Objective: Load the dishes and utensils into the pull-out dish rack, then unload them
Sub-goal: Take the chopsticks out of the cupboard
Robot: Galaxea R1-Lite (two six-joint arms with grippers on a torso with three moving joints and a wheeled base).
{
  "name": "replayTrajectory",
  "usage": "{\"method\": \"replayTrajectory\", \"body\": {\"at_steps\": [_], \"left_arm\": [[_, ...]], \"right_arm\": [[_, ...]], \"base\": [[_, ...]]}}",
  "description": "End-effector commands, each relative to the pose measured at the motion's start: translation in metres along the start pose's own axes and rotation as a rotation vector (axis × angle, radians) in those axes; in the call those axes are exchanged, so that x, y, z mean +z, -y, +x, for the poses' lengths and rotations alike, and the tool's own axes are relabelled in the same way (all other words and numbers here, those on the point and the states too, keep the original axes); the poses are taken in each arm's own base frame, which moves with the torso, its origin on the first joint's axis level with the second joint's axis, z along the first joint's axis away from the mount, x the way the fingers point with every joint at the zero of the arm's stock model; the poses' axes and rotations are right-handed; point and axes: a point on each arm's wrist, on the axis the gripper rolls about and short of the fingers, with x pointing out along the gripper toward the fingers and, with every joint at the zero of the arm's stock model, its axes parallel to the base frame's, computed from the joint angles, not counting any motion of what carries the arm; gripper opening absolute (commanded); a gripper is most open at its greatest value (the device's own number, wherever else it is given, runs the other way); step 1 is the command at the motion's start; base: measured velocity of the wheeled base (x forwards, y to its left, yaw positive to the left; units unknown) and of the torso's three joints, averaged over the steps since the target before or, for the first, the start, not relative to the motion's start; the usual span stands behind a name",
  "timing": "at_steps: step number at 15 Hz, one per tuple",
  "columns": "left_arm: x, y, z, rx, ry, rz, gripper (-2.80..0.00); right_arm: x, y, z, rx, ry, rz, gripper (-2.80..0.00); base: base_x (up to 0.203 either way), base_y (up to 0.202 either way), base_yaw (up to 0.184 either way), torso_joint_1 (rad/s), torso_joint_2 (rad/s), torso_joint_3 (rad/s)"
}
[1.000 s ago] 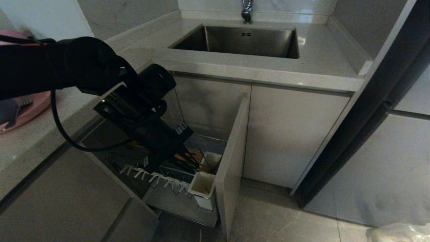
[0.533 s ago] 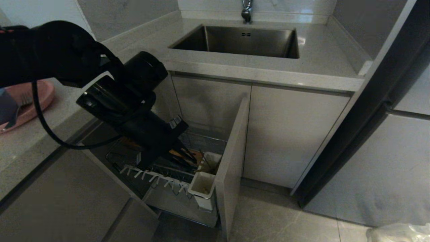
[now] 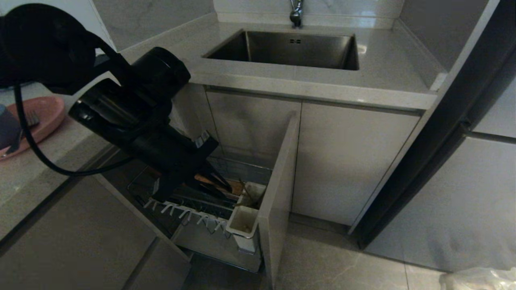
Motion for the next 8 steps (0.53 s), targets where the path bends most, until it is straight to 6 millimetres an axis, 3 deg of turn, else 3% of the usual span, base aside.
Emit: {"method": "replayTrajectory", "body": {"at_steps": [1,8], "left_arm": [[-0.002,0.001,-0.002,-0.002,-0.003,-0.003,-2.8],[-0.008,0.0,-0.013,-0.028,0.014,0.013,-2.8]], "right_arm": [[0.0,0.0,0.0,0.0,-0.001,-0.001,-2.8],[0.0,0.0,0.0,0.0,-0.001,-0.001,-2.8]], "base": [[0.0,0.0,0.0,0.0,0.0,0.0],[0.0,0.0,0.0,0.0,0.0,0.0]]}}
